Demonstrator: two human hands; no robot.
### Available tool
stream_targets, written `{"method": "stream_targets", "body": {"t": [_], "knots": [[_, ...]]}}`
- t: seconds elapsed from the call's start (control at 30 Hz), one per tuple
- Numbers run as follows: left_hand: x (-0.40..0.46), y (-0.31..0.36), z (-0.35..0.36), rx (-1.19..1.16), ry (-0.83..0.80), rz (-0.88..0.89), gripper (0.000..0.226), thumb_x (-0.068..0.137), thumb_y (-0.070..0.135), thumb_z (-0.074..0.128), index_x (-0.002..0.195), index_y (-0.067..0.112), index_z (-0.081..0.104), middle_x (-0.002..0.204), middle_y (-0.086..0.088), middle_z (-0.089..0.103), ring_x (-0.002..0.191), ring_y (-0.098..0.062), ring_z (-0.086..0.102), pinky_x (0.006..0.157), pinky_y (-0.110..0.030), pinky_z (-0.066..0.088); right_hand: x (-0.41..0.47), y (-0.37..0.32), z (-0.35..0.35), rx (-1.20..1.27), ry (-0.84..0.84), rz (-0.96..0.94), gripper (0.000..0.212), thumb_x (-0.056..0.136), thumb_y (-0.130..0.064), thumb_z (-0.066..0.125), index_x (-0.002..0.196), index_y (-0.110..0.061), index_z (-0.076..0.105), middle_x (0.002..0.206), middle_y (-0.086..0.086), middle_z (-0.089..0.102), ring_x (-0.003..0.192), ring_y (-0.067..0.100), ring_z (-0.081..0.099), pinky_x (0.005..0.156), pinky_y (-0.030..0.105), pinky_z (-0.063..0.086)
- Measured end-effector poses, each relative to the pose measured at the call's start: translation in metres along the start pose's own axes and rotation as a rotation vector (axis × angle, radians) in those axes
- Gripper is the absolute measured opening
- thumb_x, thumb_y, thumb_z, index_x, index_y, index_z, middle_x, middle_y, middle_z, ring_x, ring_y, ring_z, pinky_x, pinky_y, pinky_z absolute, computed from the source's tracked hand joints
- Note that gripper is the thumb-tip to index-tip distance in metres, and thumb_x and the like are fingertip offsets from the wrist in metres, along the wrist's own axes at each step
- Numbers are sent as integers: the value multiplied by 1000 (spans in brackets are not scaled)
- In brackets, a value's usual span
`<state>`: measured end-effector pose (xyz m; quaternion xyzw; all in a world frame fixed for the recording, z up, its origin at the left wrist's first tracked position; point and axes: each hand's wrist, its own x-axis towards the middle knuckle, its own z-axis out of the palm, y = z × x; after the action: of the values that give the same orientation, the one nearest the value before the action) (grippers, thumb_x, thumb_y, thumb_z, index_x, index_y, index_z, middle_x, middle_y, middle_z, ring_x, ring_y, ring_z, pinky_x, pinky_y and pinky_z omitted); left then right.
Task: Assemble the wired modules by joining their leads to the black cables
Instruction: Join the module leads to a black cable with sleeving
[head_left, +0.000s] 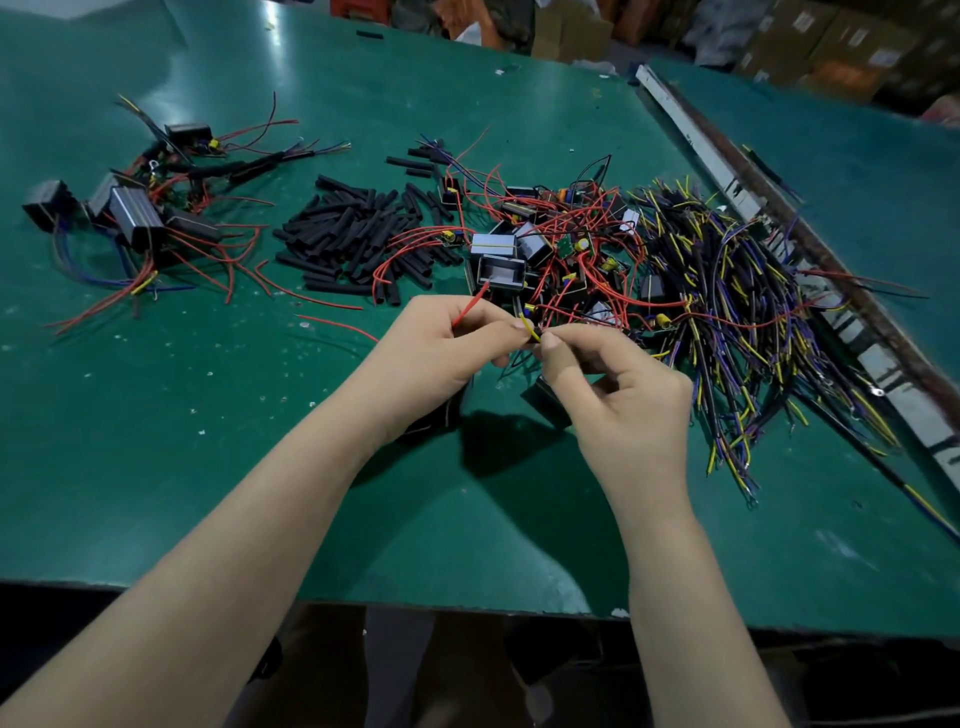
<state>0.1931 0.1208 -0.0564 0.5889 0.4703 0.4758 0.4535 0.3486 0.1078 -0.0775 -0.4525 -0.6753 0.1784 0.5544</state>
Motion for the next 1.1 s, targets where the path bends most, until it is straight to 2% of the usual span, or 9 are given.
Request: {"method": "stream_targets", "body": {"t": [0.17, 0.3, 0.43, 0.57, 0.63, 0.7, 0.8, 0.93, 1.1], "knots": [[0, 1, 2, 0, 17, 7, 21, 88, 13, 63, 69, 21, 67, 51, 13, 55, 41, 2, 33, 43, -11, 25, 0, 2, 0, -30, -20, -16, 10, 90, -13, 64, 93, -16, 73, 75, -13, 65, 66, -1, 58, 62, 10, 43], [-1, 0, 1, 20, -7, 30, 18, 88, 15, 64, 71, 18, 66, 54, 13, 54, 45, 2, 35, 44, -10, 27, 1, 2, 0, -65, -53, -45, 15, 93, -15, 60, 102, -12, 72, 87, -5, 68, 76, 5, 62, 69, 25, 52], [6, 2, 2, -87, 28, -98, 12, 93, 24, 44, 87, 21, 54, 62, 11, 58, 56, -10, 45, 42, -13, 33, 2, 2, 0, -109, -36, -54, 12, 94, -15, 59, 99, -11, 70, 84, -19, 59, 76, -3, 55, 68, 13, 41], [2, -3, -1, -29, 72, 124, 22, 91, 35, 33, 80, 30, 51, 89, -6, 60, 73, -13, 49, 66, -27, 38, 1, 1, 0, -150, -87, -77, 11, 94, -12, 59, 98, -9, 68, 83, -5, 61, 74, 9, 54, 61, 13, 38], [-1, -6, 0, 21, 57, 220, 33, 98, 34, 29, 83, 19, 54, 88, -7, 60, 77, -10, 51, 68, -17, 38, 2, 2, -1, -181, -97, -112, 11, 94, -9, 58, 98, -6, 68, 84, 0, 62, 77, 13, 53, 64, 19, 40], [-2, -5, 1, 14, 44, 202, 37, 99, 33, 25, 82, 18, 55, 88, -9, 60, 74, -8, 52, 65, -11, 38, 2, 4, -1, -199, -104, -137, 11, 94, -8, 58, 98, -3, 67, 85, -1, 60, 78, 13, 52, 65, 22, 41], [2, -8, 0, 64, 54, 157, 33, 95, 30, 32, 73, 36, 56, 87, -5, 61, 73, -7, 51, 67, -19, 40, 2, 5, -2, -211, -105, -147, 11, 94, -8, 57, 97, -4, 67, 84, -3, 58, 78, 15, 51, 64, 24, 41], [2, -11, -3, 256, 18, 228, 18, 97, 22, 53, 88, 29, 67, 78, 17, 62, 74, 7, 54, 70, -11, 40, 4, 7, -5, -259, -73, -179, 11, 93, -7, 58, 96, -5, 69, 84, -4, 60, 78, 17, 54, 70, 21, 41], [3, -11, -5, 283, 12, 268, 11, 90, 21, 63, 95, 26, 72, 94, 6, 68, 92, -4, 62, 87, -21, 46, 5, 10, -8, -320, -43, -244, 12, 92, -7, 61, 95, -4, 72, 91, 3, 68, 85, 24, 60, 78, 38, 47]]}}
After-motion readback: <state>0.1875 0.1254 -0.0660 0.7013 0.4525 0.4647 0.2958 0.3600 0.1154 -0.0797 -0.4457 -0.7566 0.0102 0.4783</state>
